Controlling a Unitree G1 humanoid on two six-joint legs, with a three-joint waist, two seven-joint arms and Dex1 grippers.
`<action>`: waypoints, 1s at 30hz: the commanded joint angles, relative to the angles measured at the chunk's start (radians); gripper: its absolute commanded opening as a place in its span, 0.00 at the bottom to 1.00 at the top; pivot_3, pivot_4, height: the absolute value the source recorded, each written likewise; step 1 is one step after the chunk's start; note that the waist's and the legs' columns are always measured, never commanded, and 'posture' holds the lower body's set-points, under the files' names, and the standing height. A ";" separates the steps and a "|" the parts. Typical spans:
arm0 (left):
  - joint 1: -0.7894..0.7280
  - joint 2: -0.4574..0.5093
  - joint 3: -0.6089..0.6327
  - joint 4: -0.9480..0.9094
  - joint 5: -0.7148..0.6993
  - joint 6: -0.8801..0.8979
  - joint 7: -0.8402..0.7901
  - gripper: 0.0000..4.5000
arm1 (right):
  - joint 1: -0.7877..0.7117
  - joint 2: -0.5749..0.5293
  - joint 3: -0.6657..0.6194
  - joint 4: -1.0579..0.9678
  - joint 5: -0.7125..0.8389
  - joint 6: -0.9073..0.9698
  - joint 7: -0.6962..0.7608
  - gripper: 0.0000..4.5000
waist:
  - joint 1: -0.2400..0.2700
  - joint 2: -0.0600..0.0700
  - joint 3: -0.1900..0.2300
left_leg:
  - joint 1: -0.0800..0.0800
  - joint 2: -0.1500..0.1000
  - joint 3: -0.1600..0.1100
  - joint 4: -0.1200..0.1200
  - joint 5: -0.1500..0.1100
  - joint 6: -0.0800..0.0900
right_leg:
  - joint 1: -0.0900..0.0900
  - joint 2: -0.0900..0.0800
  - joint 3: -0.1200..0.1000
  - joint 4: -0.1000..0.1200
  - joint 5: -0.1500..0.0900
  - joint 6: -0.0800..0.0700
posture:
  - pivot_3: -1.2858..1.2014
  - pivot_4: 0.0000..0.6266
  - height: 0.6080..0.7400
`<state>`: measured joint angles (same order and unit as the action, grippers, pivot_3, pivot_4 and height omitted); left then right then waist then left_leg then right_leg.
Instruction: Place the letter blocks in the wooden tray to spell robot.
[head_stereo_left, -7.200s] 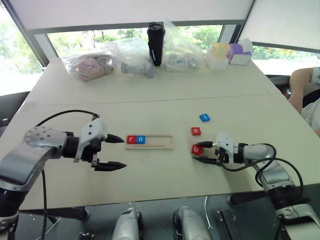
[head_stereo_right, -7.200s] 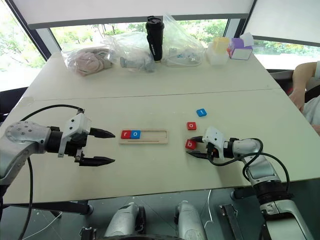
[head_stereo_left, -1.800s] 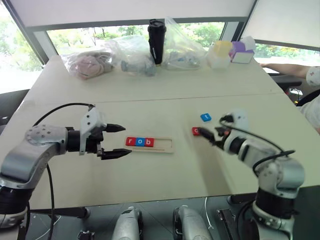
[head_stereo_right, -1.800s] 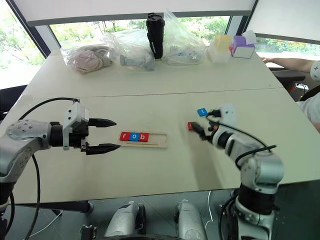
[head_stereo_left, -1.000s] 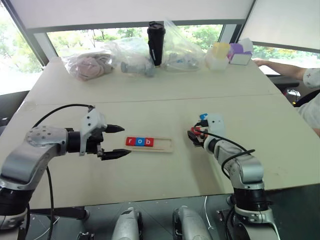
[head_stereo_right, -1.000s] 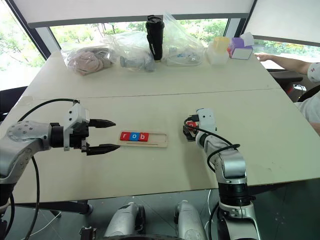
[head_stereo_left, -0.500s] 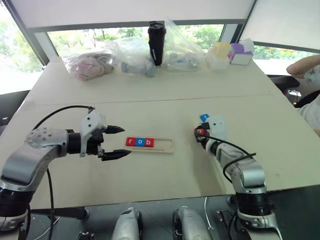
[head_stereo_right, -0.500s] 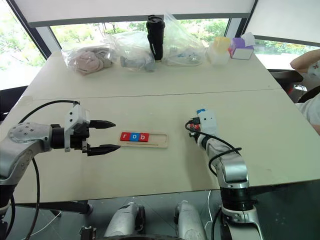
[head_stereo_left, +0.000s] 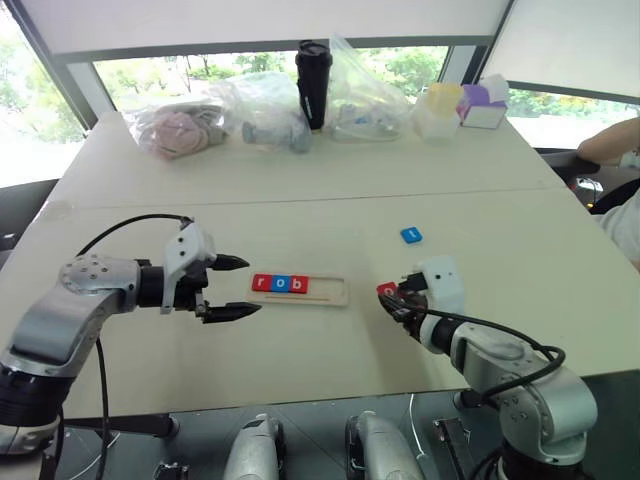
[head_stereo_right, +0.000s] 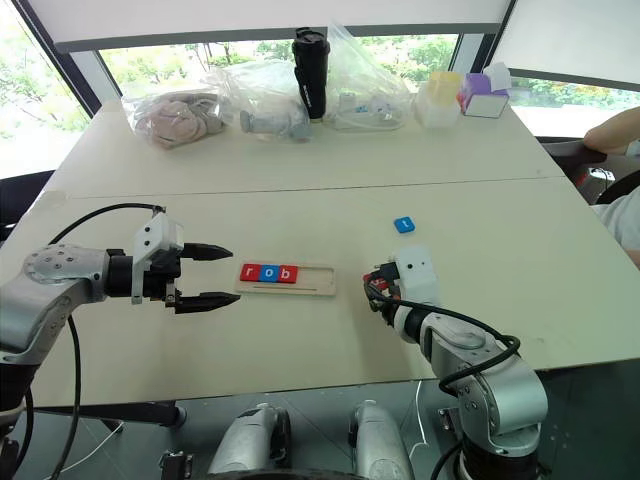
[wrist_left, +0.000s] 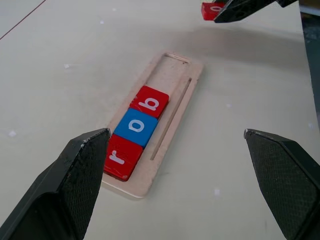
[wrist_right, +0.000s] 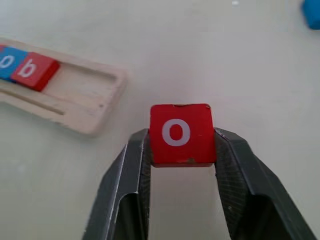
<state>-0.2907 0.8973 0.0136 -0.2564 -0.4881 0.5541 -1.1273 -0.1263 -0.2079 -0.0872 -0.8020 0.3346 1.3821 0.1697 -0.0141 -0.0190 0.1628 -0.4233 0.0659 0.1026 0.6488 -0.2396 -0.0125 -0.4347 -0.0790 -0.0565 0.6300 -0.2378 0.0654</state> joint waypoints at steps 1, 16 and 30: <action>-0.007 0.035 0.012 -0.036 -0.001 -0.012 -0.034 1.00 | 0.008 0.051 -0.004 -0.052 -0.056 0.067 -0.100 0.26 | 0.001 0.000 0.000 | -0.001 0.000 0.000 0.000 0.000 0.000 | -0.001 0.000 0.000 0.000 0.000 0.000 | 0.52 0.24 1.00; 0.003 0.035 0.001 -0.015 0.043 -0.046 -0.048 1.00 | 0.006 0.079 0.013 -0.046 -0.060 0.067 -0.083 0.99 | -0.001 0.000 0.000 | -0.002 0.000 0.000 0.000 0.000 0.000 | -0.002 0.000 0.000 0.000 0.000 0.000 | 0.52 0.24 1.00; -0.028 0.029 -0.029 0.044 0.066 -0.066 -0.081 1.00 | 0.258 -0.622 -0.188 0.392 -0.054 -1.003 0.724 0.99 | 0.003 -0.002 0.001 | 0.002 -0.002 0.001 0.001 -0.001 0.001 | 0.004 0.000 -0.001 -0.002 -0.003 0.005 | 0.52 0.24 1.00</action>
<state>-0.3009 0.9252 -0.0238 -0.2102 -0.4238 0.5032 -1.1987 0.1315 -0.8120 -0.2544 -0.4905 0.3149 0.5060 0.8423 -0.0114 -0.0210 0.1639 -0.4205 0.0641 0.1038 0.6502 -0.2401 -0.0116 -0.4303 -0.0792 -0.0570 0.6283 -0.2409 0.0702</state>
